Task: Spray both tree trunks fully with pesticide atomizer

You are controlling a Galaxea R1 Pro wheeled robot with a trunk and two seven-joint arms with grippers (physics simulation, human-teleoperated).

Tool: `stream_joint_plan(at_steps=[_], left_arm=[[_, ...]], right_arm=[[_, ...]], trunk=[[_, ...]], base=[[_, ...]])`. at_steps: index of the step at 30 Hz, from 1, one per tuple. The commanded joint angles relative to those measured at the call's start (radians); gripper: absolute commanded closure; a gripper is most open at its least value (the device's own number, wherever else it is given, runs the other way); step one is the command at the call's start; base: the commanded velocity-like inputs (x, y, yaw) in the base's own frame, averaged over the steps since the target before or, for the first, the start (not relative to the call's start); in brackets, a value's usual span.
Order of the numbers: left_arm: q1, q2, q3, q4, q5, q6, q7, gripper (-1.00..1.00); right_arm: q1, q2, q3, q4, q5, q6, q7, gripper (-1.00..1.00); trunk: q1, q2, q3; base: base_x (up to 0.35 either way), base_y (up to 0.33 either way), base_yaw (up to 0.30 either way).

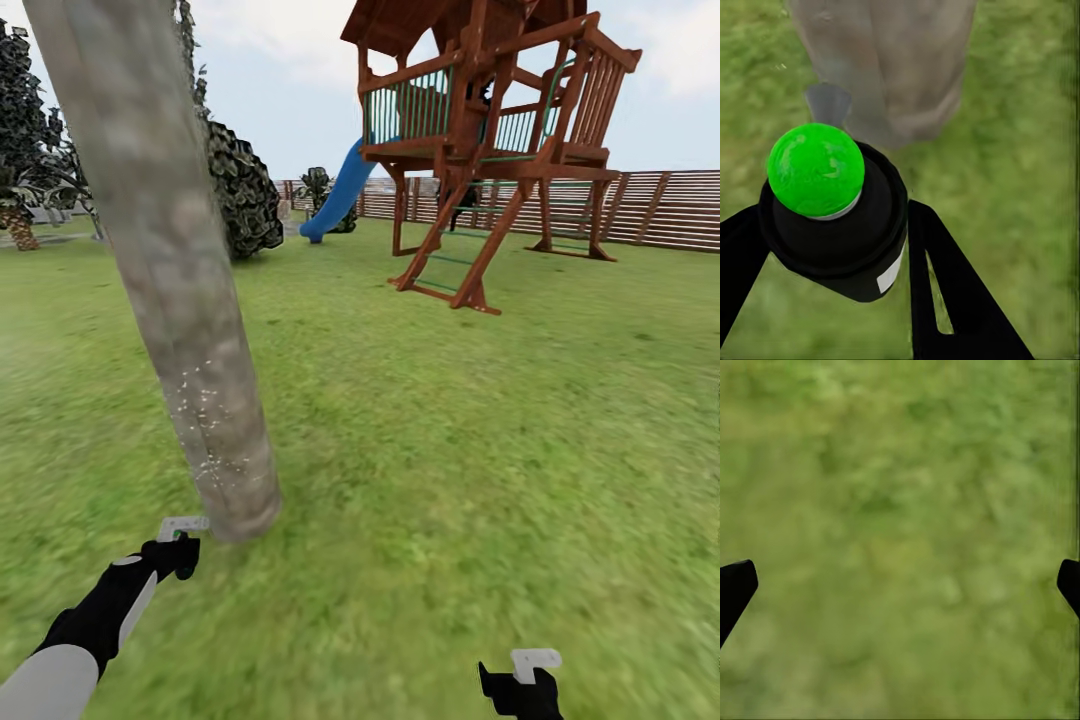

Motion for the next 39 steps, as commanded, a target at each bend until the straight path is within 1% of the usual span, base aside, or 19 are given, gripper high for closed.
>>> stream_joint_plan(at_steps=[1, 16, 32, 39], left_arm=[[0.000, -0.001, 0.000, 0.000, 0.000, 0.000, 0.000, 1.00], [0.000, 0.000, 0.000, 0.000, 0.000, 0.001, 0.000, 1.00], [0.000, 0.000, 0.000, 0.000, 0.000, 0.001, 0.000, 1.00], [0.000, 0.001, 0.000, 0.000, 0.000, 0.001, 0.000, 1.00]], right_arm=[[0.000, 0.000, 0.000, 0.000, 0.000, 0.000, 0.001, -1.00], [0.000, 0.000, 0.000, 0.000, 0.000, 0.000, 0.001, -1.00], [-0.001, 0.000, 0.000, 0.000, 0.000, 0.000, 0.001, -1.00], [0.000, 0.000, 0.000, 0.000, 0.000, 0.000, 0.001, -1.00]], trunk=[[0.000, 0.000, 0.000], [0.000, 0.000, 0.000], [0.000, 0.000, 0.000], [0.000, 0.000, 0.000]], base=[[0.102, -0.269, 0.000], [0.101, -0.269, 0.007], [0.102, -0.269, 0.260], [0.102, -0.269, 0.028]])
